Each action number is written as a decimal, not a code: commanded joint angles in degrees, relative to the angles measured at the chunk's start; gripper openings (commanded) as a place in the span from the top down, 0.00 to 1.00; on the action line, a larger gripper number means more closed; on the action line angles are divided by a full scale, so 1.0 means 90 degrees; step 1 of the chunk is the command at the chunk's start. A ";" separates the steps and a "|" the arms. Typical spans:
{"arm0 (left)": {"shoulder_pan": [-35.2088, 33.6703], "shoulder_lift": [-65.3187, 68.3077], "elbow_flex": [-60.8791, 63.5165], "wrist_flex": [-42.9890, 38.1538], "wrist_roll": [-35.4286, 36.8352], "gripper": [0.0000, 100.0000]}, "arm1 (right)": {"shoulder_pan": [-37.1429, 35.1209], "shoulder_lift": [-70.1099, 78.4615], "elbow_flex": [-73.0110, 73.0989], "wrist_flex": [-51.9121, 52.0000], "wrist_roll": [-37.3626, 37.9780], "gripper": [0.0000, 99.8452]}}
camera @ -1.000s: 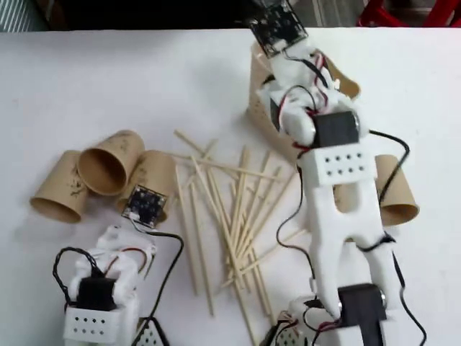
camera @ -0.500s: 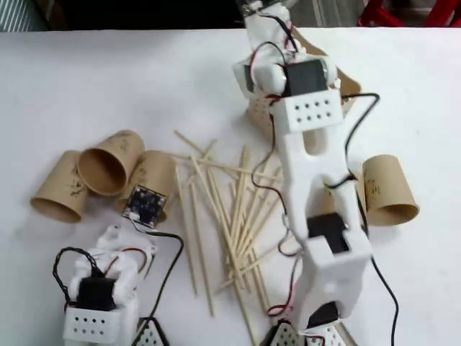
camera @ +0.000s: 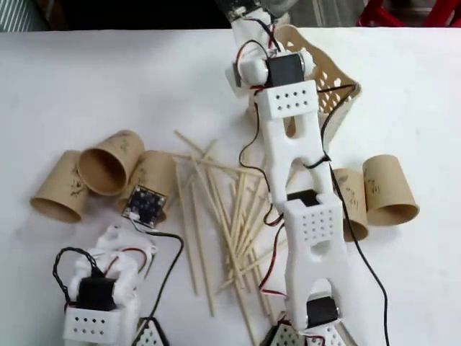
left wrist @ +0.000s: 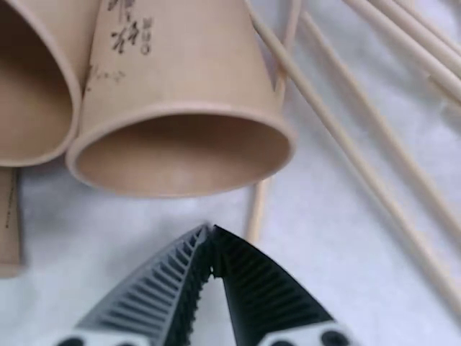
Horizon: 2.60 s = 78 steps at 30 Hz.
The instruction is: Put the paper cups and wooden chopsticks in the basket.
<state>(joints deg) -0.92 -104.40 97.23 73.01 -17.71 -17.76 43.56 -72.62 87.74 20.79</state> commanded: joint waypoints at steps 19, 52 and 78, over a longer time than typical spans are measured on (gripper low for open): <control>-0.0005 0.0024 -0.0029 0.0039 0.0010 0.98 | -0.0239 -0.0884 0.0264 0.1216 0.2159 0.98; -0.0015 0.0024 -0.0029 0.0039 0.0010 0.98 | -0.0503 -0.3873 0.4249 0.1011 0.2188 0.79; -0.0015 0.0024 -0.0029 0.0039 0.0010 0.98 | 0.0142 -0.2955 0.4044 0.1011 0.3634 0.98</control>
<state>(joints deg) -0.84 -104.40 97.23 73.01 -17.71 -15.74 17.80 -33.67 96.79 53.23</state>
